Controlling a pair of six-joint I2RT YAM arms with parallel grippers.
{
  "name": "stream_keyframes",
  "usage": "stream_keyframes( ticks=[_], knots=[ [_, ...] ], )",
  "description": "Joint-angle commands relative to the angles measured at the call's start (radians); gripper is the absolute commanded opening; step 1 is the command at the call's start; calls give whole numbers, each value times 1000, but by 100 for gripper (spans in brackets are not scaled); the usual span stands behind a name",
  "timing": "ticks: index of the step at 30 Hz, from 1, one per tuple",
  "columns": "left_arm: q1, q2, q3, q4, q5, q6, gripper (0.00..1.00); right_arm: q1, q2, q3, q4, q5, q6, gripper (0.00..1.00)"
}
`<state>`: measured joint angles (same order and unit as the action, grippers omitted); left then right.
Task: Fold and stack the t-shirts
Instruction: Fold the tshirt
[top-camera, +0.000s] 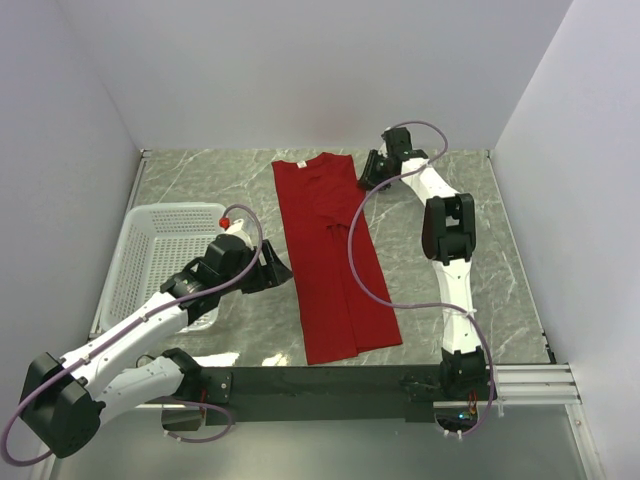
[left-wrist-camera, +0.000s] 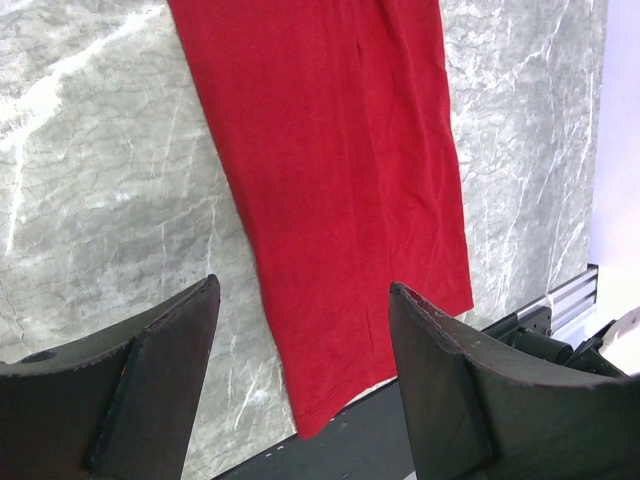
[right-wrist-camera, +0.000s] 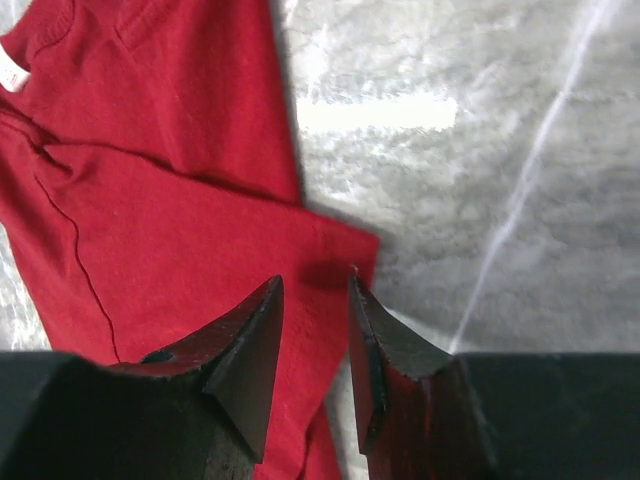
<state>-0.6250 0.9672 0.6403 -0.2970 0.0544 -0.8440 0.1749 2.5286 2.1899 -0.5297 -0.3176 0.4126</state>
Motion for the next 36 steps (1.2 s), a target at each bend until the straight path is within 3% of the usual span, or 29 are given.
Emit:
stream_keyframes(
  ticks=[1,7,26,32,36],
  knots=[
    [2,-19,21,33,-11,-6,74,-17,-89,-24,14,18,3,40],
    [2,-22,12,44,-11,-6,74,-20,-119,-30,19,58,-15,40],
    [4,-21,21,33,-11,-4,74,23,21,-5,-4,23,17,39],
    [4,-24,15,35,-10,-9,74,20,19,1,-3,40,17,28],
    [2,-27,16,32,-14,-9,74,15,-4,2,8,46,12,13]
  ],
)
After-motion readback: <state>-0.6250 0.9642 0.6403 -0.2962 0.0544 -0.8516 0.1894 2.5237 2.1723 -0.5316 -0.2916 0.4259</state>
